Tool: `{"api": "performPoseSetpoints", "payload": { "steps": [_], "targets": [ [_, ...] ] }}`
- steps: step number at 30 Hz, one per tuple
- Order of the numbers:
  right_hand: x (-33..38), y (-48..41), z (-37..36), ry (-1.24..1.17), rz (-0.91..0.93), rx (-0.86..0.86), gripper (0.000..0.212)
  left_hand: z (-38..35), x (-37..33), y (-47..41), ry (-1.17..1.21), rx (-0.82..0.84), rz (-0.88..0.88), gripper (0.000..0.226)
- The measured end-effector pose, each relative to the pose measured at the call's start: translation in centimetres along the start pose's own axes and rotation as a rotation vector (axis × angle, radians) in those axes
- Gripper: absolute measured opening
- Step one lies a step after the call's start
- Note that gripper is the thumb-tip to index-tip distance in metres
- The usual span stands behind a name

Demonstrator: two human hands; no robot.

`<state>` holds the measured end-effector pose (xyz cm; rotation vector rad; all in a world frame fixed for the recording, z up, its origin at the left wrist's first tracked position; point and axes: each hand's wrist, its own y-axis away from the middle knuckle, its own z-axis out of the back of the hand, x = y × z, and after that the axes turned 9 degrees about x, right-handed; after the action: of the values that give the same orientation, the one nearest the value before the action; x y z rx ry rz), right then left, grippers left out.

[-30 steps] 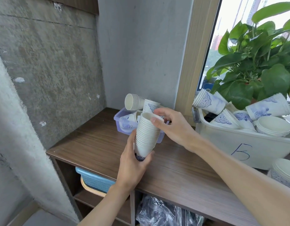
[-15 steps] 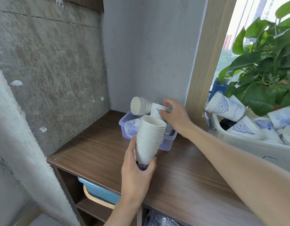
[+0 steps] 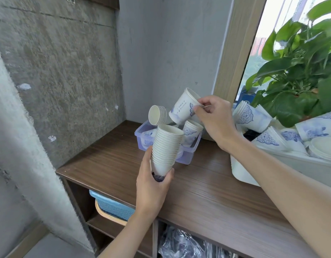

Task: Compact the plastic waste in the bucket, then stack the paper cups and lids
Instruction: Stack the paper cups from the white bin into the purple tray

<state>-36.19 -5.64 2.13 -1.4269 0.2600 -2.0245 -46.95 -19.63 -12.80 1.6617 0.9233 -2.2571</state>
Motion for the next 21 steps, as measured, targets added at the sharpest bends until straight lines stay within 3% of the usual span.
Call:
{"api": "performPoseSetpoints", "payload": {
  "steps": [6, 15, 18, 21],
  "targets": [
    [3.1, 2.3, 1.4, -0.042, 0.103, 0.061, 0.024, 0.0, -0.1, 0.1, -0.001, 0.01, -0.011, 0.08],
    [2.2, 3.7, 0.9, 0.016, 0.044, 0.292, 0.004, 0.0, 0.0, 0.1, -0.015, 0.012, -0.02, 0.079],
    [1.8, 3.6, 0.5, 0.002, 0.031, 0.241, 0.008, 0.0, -0.2, 0.1, -0.003, -0.001, -0.027, 0.079],
    [1.5, 3.8, -0.2, 0.03, -0.024, 0.332, 0.015, -0.1, 0.0, 0.1, -0.004, 0.019, -0.03, 0.078]
  ]
}}
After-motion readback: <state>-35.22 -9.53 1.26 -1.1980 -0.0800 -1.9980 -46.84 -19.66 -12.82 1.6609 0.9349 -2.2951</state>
